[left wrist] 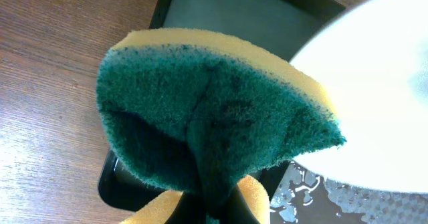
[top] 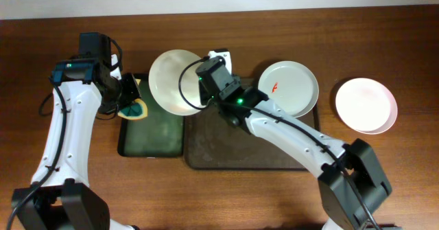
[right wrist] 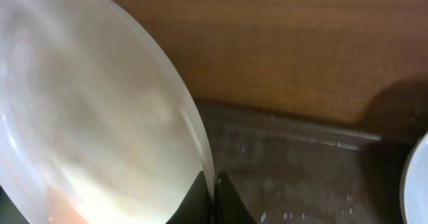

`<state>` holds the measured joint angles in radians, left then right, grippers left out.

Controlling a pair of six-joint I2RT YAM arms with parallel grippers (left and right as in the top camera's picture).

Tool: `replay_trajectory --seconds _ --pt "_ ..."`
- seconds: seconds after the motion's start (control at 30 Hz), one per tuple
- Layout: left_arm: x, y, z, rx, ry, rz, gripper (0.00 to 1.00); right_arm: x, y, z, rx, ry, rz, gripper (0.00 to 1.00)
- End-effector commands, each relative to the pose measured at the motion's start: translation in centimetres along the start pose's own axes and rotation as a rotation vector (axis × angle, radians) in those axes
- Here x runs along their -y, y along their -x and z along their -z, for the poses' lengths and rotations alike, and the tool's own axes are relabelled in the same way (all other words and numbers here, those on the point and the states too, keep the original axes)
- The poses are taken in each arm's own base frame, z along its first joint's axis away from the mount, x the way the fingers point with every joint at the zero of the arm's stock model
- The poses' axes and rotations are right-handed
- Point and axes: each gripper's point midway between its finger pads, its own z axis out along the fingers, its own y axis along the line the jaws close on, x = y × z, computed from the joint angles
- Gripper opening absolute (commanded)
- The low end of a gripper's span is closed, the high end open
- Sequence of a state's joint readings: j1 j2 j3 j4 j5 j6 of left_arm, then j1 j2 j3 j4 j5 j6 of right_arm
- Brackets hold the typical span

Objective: Clean dirty plates on tray and stack at the side
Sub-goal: 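Lift the white plate with the right gripper and tilt it, then carry the white plate right and stack it on the pink plate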

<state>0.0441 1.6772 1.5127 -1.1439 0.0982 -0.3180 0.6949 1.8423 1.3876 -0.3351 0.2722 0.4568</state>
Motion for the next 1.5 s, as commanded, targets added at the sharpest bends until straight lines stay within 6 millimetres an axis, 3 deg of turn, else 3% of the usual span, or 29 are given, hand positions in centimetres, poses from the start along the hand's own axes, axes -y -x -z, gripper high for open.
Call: replay_trajectory --seconds 0.0,0.17,0.23,0.5,0.7,0.83,0.93,1.03,1.13,1.2,1.37,1.43,1.47 --pt "0.4 0.2 1.0 0.026 -0.020 -0.014 0.00 0.2 3.5 0.5 0.181 -0.125 0.074 0.04" --pt "0.5 0.2 1.0 0.028 -0.021 -0.014 0.00 -1.2 7.9 2.7 0.380 -0.210 0.291 0.04" --pt "0.5 0.2 1.0 0.028 -0.021 -0.014 0.00 -1.8 8.7 3.4 0.421 -0.240 0.369 0.04" --pt "0.5 0.2 1.0 0.028 -0.021 -0.014 0.00 -4.5 9.1 4.5 0.476 -0.218 0.472 0.04" --pt "0.5 0.2 1.0 0.028 -0.021 -0.014 0.00 -4.3 9.4 4.7 0.486 -0.236 0.473 0.04" --pt "0.5 0.2 1.0 0.028 -0.021 -0.014 0.00 -3.5 8.8 3.8 0.452 -0.176 0.313 0.04" --pt "0.5 0.2 1.0 0.028 -0.021 -0.014 0.00 -3.7 7.6 2.3 0.353 -0.001 0.172 0.04" --pt "0.5 0.2 1.0 0.028 -0.021 -0.014 0.00 -2.9 7.5 2.5 0.240 0.190 0.030 0.04" --pt "0.5 0.2 1.0 0.028 -0.021 -0.014 0.00 0.9 8.5 4.0 0.153 0.284 -0.083 0.04" --pt "0.5 0.2 1.0 0.028 -0.021 -0.014 0.00 5.9 8.9 5.6 0.097 0.265 -0.149 0.04" --pt "0.5 0.3 1.0 0.032 -0.023 -0.014 0.00 21.9 6.6 10.1 -0.018 -0.008 -0.396 0.04" --pt "0.5 0.3 1.0 0.031 -0.022 -0.015 0.00 28.6 4.5 12.4 -0.054 -0.132 -0.533 0.04" --pt "0.5 0.3 1.0 0.032 -0.023 -0.014 0.00 33.0 2.6 13.9 -0.079 -0.215 -0.635 0.04"
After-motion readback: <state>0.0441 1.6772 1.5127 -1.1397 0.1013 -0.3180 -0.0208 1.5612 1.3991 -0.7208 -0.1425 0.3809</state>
